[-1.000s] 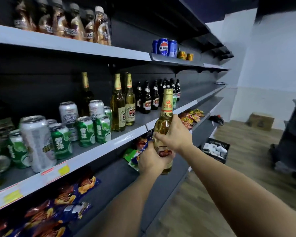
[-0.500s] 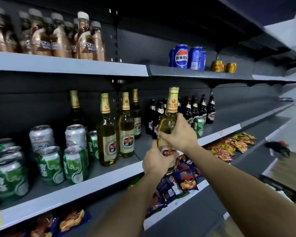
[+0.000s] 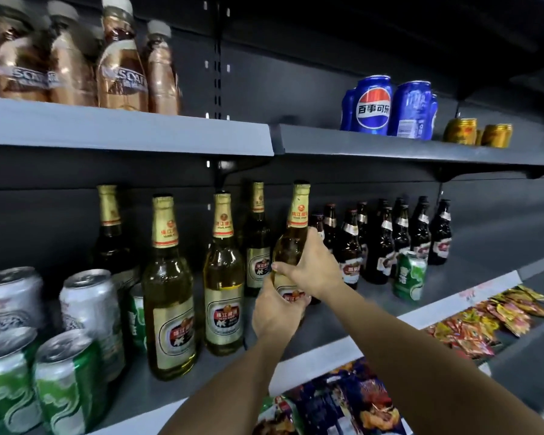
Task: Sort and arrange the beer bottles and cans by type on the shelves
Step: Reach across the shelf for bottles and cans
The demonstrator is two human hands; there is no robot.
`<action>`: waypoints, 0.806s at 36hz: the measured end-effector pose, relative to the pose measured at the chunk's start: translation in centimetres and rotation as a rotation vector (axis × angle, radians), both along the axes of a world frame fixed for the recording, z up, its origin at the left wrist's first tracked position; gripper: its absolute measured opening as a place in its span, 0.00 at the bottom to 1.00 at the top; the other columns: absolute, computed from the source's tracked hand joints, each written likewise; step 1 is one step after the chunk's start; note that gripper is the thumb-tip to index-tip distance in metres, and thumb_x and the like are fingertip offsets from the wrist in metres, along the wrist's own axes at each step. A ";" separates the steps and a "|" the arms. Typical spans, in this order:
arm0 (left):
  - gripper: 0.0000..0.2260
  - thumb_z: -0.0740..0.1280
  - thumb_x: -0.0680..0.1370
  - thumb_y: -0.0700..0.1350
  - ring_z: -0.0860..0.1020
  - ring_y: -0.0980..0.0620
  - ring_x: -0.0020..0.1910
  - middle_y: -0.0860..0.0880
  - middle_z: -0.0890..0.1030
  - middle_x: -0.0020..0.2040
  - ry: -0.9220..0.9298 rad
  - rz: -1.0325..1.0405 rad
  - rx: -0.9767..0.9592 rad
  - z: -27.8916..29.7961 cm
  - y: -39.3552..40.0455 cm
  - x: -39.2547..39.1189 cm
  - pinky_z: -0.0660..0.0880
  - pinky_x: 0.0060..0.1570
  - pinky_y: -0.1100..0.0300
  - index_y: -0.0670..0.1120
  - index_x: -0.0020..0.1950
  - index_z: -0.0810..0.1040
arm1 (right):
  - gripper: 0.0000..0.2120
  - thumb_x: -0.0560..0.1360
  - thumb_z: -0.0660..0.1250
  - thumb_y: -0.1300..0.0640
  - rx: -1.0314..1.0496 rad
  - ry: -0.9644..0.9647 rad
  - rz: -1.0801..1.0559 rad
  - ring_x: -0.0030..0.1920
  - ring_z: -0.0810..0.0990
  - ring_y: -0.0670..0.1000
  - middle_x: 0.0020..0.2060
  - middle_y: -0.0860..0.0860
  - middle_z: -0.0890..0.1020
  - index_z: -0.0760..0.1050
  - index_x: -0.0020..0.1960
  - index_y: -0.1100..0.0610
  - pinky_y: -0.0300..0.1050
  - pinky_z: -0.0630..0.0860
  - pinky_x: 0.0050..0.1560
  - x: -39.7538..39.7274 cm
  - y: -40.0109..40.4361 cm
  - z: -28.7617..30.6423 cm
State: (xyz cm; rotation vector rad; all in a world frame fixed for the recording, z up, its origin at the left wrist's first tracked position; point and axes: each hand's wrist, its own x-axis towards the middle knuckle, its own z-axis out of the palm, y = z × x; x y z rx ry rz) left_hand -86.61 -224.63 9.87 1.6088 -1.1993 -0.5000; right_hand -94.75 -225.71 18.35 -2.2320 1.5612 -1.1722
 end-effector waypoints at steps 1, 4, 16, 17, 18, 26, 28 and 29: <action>0.39 0.76 0.68 0.57 0.76 0.48 0.62 0.50 0.78 0.62 0.000 0.012 0.003 -0.1 -0.5 0.1 0.75 0.58 0.53 0.52 0.74 0.61 | 0.40 0.68 0.76 0.43 0.011 0.003 0.004 0.57 0.78 0.56 0.62 0.51 0.74 0.58 0.69 0.56 0.49 0.75 0.51 0.1 -0.7 -0.1; 0.39 0.76 0.68 0.56 0.77 0.48 0.61 0.50 0.78 0.61 0.000 0.044 0.005 -0.5 -1.7 0.2 0.75 0.58 0.54 0.52 0.74 0.61 | 0.39 0.67 0.76 0.43 0.028 0.019 0.039 0.57 0.77 0.56 0.61 0.51 0.74 0.59 0.68 0.57 0.51 0.76 0.52 0.4 -2.4 -0.4; 0.34 0.75 0.69 0.56 0.78 0.47 0.57 0.50 0.80 0.56 -0.018 0.182 0.026 -2.0 -4.0 -0.8 0.76 0.56 0.52 0.51 0.70 0.64 | 0.36 0.67 0.76 0.43 0.089 0.025 0.185 0.58 0.77 0.55 0.61 0.51 0.72 0.61 0.64 0.55 0.53 0.76 0.53 0.0 -6.5 -1.4; 0.34 0.74 0.70 0.55 0.78 0.47 0.58 0.49 0.79 0.57 -0.015 0.179 0.024 -2.0 -4.0 -0.8 0.76 0.56 0.52 0.50 0.71 0.63 | 0.36 0.67 0.76 0.43 0.091 0.025 0.194 0.58 0.76 0.56 0.61 0.51 0.72 0.61 0.65 0.55 0.53 0.76 0.53 0.1 -6.5 -1.3; 0.35 0.74 0.70 0.54 0.78 0.47 0.58 0.49 0.79 0.58 -0.011 0.175 0.021 -2.0 -4.1 -0.7 0.76 0.56 0.52 0.49 0.72 0.62 | 0.37 0.68 0.76 0.43 0.095 0.027 0.199 0.58 0.76 0.56 0.61 0.52 0.71 0.60 0.66 0.55 0.53 0.76 0.53 0.2 -6.6 -1.3; 0.30 0.74 0.73 0.48 0.76 0.45 0.60 0.45 0.77 0.62 0.032 0.299 0.004 -2.1 -3.3 -2.4 0.74 0.58 0.53 0.44 0.70 0.66 | 0.40 0.73 0.70 0.42 0.077 0.119 0.238 0.63 0.74 0.57 0.67 0.54 0.68 0.54 0.76 0.54 0.51 0.75 0.52 -2.4 -6.4 -2.1; 0.29 0.74 0.73 0.49 0.76 0.44 0.60 0.44 0.76 0.62 0.057 0.374 -0.031 -2.2 -2.6 -3.2 0.75 0.57 0.51 0.44 0.68 0.67 | 0.36 0.75 0.67 0.42 0.035 0.096 0.210 0.64 0.73 0.57 0.68 0.53 0.68 0.56 0.75 0.54 0.51 0.75 0.52 -4.0 -6.2 -2.2; 0.27 0.74 0.73 0.50 0.76 0.43 0.60 0.43 0.75 0.61 0.046 0.438 -0.049 -2.1 -2.2 -3.7 0.75 0.57 0.49 0.43 0.67 0.68 | 0.33 0.76 0.66 0.42 -0.005 0.078 0.180 0.64 0.73 0.57 0.68 0.53 0.69 0.58 0.74 0.54 0.50 0.74 0.51 -4.9 -6.1 -2.3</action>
